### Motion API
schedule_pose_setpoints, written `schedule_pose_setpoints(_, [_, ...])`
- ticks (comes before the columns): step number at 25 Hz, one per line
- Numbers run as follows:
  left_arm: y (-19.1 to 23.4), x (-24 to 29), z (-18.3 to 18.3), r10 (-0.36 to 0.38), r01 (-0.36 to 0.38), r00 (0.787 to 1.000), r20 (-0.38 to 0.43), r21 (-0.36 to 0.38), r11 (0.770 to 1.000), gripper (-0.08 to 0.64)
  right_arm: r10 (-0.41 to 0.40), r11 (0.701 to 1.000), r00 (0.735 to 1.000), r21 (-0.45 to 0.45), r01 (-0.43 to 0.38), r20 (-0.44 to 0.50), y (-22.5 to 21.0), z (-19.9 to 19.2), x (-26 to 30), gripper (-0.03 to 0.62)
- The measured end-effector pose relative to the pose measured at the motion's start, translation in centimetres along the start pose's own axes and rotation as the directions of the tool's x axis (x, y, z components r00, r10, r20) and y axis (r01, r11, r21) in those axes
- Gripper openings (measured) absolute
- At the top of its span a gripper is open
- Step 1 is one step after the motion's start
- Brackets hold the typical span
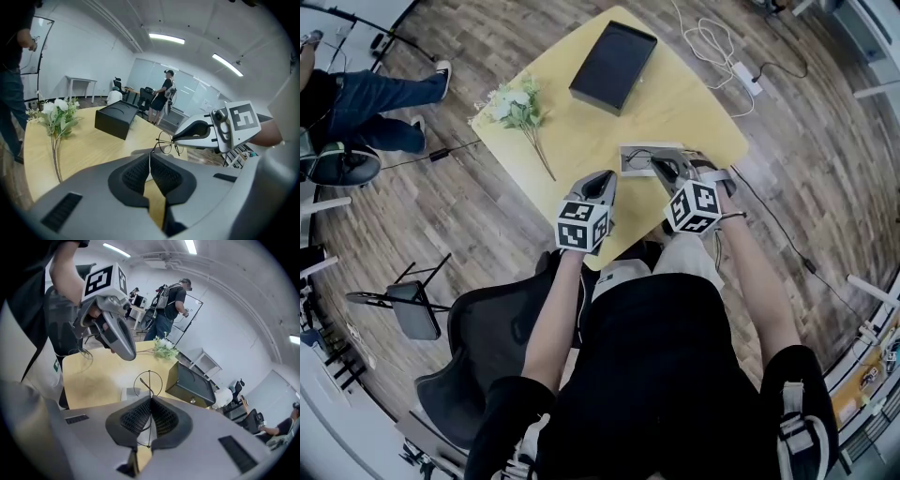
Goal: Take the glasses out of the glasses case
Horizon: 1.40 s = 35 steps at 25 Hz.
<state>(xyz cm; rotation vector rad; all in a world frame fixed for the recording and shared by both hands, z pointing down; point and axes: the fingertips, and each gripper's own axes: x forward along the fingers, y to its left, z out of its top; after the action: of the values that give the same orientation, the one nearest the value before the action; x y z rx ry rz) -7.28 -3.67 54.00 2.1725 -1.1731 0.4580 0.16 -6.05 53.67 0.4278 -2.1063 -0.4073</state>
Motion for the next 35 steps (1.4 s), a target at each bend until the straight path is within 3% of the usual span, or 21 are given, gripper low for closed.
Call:
schedule_pose_setpoints(9, [-0.8, -1.7, 5.2, -0.009, 0.006, 0.995, 0.098, 0.035, 0.999, 0.025, -0.162, 0.987, 0.98, 0.027, 0.16, 0.117, -5.0, 4.4, -5.8, 0.026])
schedule_pose_setpoints(16, [-2.7, -2.9, 10.2, -0.032, 0.017, 0.982, 0.185, 0.086, 0.996, 0.025, -0.287, 0.957, 0.932, 0.11, 0.269, 0.222, -9.5, 7.1, -10.7, 0.025])
schedule_pose_setpoints(22, [-5.0, -4.8, 15.9, -0.07, 0.031, 0.955, 0.288, 0.137, 0.99, 0.025, -0.359, 0.932, 0.886, 0.153, 0.327, 0.294, -12.7, 9.3, -14.6, 0.025])
schedule_pose_setpoints(30, [-7.9, -7.7, 21.7, -0.118, 0.028, 0.908, 0.403, 0.223, 0.975, 0.025, -0.449, 0.889, 0.791, 0.29, 0.353, 0.414, -16.1, 12.1, -20.6, 0.025])
schedule_pose_setpoints(35, [-9.3, -10.0, 23.7, -0.145, 0.028, 0.881, 0.451, 0.255, 0.967, 0.025, -0.512, 0.844, 0.689, 0.448, 0.293, 0.513, -17.4, 13.4, -24.0, 0.025])
